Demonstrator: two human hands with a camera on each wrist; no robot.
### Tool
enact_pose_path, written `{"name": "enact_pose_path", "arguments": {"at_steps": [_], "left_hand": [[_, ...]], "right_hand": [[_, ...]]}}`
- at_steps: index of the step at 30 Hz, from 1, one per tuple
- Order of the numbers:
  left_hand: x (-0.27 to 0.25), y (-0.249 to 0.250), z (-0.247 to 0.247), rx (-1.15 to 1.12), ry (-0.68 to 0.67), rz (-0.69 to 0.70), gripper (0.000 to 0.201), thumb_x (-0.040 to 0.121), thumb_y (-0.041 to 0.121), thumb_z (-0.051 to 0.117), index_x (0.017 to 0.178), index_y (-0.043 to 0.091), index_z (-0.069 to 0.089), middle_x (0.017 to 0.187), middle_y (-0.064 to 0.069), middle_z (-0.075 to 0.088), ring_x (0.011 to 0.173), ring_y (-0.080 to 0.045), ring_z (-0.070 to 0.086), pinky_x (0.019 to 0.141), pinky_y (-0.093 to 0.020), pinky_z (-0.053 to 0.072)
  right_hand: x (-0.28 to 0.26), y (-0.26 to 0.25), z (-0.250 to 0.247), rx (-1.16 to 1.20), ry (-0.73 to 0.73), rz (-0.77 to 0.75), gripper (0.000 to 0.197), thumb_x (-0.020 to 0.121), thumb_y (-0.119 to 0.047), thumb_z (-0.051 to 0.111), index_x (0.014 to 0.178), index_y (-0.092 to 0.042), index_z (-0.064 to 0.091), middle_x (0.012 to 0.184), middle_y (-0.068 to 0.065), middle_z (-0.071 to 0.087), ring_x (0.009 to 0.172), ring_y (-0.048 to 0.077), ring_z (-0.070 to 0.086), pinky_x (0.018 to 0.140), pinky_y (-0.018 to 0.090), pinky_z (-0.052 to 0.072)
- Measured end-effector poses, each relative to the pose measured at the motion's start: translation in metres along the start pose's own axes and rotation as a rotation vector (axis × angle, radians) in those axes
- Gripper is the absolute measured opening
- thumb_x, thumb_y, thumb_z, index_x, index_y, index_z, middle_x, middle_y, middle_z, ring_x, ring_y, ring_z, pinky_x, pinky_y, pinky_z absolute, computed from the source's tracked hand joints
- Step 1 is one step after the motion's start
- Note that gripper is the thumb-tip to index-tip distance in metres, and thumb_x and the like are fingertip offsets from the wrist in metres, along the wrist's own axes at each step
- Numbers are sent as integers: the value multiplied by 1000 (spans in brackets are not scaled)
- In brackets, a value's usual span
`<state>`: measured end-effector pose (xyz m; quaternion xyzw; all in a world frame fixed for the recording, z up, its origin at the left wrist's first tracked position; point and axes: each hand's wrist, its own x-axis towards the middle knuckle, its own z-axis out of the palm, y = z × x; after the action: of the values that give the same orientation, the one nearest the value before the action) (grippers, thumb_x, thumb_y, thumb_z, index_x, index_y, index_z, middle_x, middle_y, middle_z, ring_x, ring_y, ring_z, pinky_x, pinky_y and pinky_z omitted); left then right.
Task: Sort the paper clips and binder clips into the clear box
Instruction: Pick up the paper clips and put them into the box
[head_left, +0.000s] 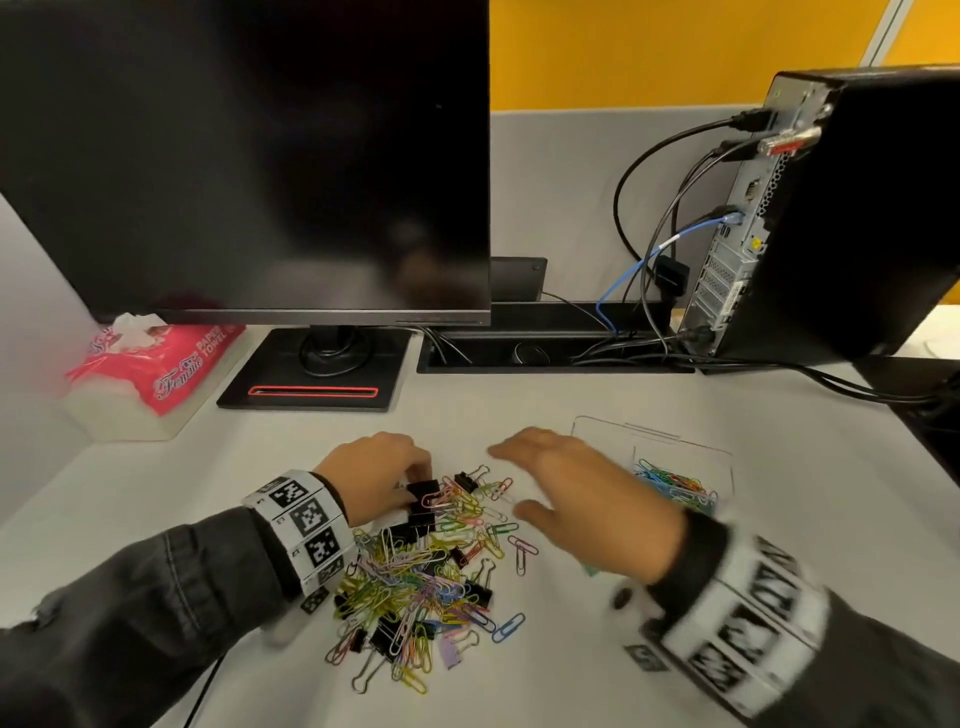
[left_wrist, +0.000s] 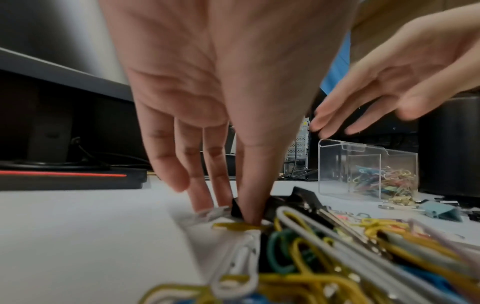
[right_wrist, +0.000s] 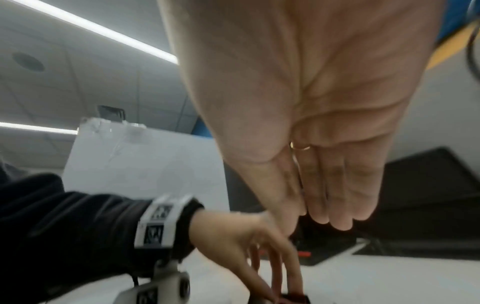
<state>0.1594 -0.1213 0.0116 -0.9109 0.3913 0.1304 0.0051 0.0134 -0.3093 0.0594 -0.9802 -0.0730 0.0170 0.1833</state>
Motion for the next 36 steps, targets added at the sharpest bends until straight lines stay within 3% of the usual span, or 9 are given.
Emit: {"name": "enact_pose_path", "arguments": {"at_steps": [3,6,12,16,23,27,31,33,36], "left_hand": [[-3,-2,2,4,61,7,16,85,44,61,97,34,59,101,14,55,90,-8,54,70,-24,41],[-7,-2,2,-3,106,-14,15,82,42,63,93,34,58,94,14,59,90,-9,57,67,-25,40],[-12,-9,1,-186,93,-14,23,78,38,71,92,37,52,83,19,58,79,-4,59,66,-25,45],[-15,-17,-3,-323,17,65,36,86,24,66,117,37,51,87,14,56,78,-8,61,78,-26,51],[-22,-29,-6,-366,62,77,10,94,22,56,94,32,56,98,5,60,84,-10,57,70,-12,41],[-28,-32,-6,-430,99,45,13,96,18,51,97,30,54,91,10,66,76,-4,60,65,-9,42],[-36,-28,-5,-499,101,21,28,98,8,37,115,28,48,80,6,58,73,-7,58,70,-18,46],[-37,-26,-4,-495,101,15,29,97,5,34,110,24,51,78,6,52,73,-10,56,70,-22,44],[-37,-21,-3,-439,106,16,21,97,10,36,100,20,53,77,8,51,71,-7,50,63,-17,38]], "right_hand": [[47,-6,29,-74,-93,22,45,88,3,50,131,-11,50,130,10,52,120,28,49,100,38,43],[80,-2,46,-148,-192,69,39,87,5,48,124,-6,54,124,17,54,113,35,53,94,44,47],[97,1,55,-179,-221,36,36,88,1,52,122,-10,60,120,17,55,106,35,57,89,40,49],[95,6,51,-116,-279,4,29,83,-4,61,112,-9,61,109,12,51,100,28,53,77,31,43],[90,4,42,81,-140,28,8,90,-12,50,94,-6,52,102,12,51,92,28,52,79,36,46],[93,-4,46,111,-197,-11,23,96,-14,41,103,0,57,101,20,62,82,24,49,70,30,38],[92,-10,48,-1,-364,-118,39,83,-36,67,114,-13,60,97,6,52,90,18,44,74,30,37],[94,-11,50,-41,-407,-142,47,76,-39,75,114,-15,62,97,1,47,97,20,47,79,32,41],[97,-12,55,-41,-421,-141,48,72,-34,79,111,-13,60,99,3,49,100,25,50,82,36,46]]}}
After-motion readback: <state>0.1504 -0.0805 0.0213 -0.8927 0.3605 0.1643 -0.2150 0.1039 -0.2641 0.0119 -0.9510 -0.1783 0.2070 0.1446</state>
